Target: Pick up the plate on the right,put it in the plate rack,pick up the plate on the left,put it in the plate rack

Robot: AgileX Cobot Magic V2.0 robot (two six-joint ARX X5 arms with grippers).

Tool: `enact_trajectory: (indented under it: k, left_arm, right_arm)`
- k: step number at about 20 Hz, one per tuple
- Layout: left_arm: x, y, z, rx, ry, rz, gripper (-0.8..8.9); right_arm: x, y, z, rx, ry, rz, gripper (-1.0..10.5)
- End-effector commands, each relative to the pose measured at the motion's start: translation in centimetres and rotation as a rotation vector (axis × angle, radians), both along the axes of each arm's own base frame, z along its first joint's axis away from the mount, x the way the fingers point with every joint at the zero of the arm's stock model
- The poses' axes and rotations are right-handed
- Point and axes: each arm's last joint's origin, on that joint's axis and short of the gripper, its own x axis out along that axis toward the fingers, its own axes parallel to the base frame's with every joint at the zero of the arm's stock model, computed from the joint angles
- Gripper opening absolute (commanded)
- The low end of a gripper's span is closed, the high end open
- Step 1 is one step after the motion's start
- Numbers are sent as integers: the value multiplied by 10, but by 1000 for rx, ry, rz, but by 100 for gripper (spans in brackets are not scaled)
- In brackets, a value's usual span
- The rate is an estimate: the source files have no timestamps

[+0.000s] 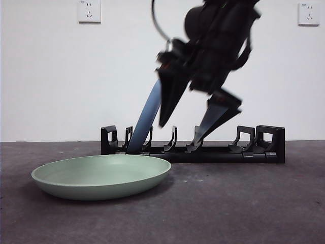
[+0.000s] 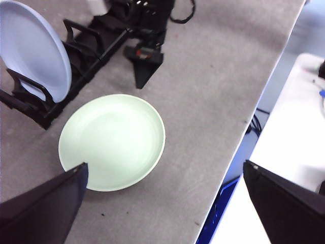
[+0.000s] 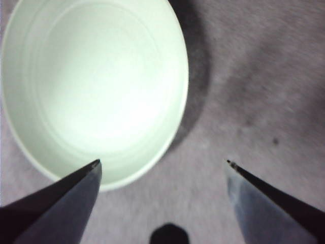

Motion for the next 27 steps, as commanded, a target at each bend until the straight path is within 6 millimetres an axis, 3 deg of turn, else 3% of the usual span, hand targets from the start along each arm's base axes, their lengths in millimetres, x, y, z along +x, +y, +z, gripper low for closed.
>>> enact_trajectory:
  k: [1, 8, 15, 19, 27]
  left_arm:
    - [3, -3, -3, 30, 2, -34, 607]
    - [10, -12, -6, 49, 34, -76, 607]
    - [14, -19, -8, 63, 55, -108, 606]
    - [16, -22, -9, 68, 62, -119, 606]
    - [15, -25, -10, 70, 67, -137, 606]
  right_arm:
    - [2, 9, -17, -23, 14, -27, 406]
    - [8, 21, -45, -61, 28, -44, 406]
    - [9, 27, -58, -71, 44, -52, 399]
    - [9, 31, -58, -62, 30, -57, 216]
    - [8, 36, -61, -61, 38, -79, 168]
